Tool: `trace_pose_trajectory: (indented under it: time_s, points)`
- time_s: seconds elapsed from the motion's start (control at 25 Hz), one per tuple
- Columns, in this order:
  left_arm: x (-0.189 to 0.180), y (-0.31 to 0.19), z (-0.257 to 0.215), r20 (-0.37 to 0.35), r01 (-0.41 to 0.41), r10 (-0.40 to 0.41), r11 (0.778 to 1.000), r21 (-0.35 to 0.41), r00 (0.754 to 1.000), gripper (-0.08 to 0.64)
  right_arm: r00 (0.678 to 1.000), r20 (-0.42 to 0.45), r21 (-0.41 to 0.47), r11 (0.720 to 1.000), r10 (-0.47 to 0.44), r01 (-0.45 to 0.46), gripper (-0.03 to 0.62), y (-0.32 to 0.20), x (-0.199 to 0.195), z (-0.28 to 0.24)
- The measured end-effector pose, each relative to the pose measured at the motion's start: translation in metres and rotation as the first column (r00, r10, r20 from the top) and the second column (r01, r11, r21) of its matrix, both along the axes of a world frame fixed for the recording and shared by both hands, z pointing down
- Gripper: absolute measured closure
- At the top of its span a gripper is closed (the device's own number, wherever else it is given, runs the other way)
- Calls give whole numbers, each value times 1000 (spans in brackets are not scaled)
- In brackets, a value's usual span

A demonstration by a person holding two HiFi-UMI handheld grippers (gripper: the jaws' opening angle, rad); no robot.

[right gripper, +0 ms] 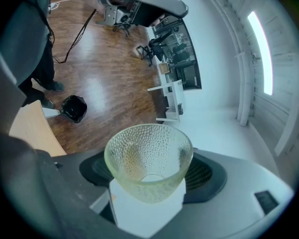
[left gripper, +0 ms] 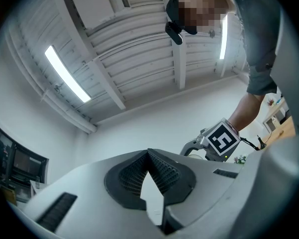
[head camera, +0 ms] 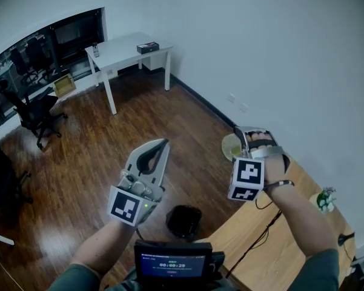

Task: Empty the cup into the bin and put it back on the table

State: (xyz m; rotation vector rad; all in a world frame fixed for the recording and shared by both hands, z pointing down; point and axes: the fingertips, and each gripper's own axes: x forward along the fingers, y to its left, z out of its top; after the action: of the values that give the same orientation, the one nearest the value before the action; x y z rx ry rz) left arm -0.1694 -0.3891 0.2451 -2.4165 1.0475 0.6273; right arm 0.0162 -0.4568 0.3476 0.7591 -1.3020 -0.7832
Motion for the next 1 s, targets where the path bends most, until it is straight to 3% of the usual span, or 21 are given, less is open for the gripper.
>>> trace_pose_trajectory:
  time_s: [0.16, 0.76, 0.88, 1.0]
  points:
    - [-5, -3, 6, -9, -6, 6, 999, -40, 1000, 569, 1000, -13, -3, 1000, -1, 1, 195, 2, -2, 1]
    - [2, -6, 16, 0, -18, 18, 998, -54, 1000, 569, 999, -50, -35, 999, -12, 10, 195, -1, -1, 9]
    - [1, -5, 15, -15, -23, 22, 999, -29, 1000, 569, 998, -63, -32, 999, -15, 12, 195, -2, 0, 9]
    - [-1, -8, 20, -3, -9, 8, 997, -71, 1000, 569, 997, -77, -30, 999, -14, 11, 195, -2, 1, 9]
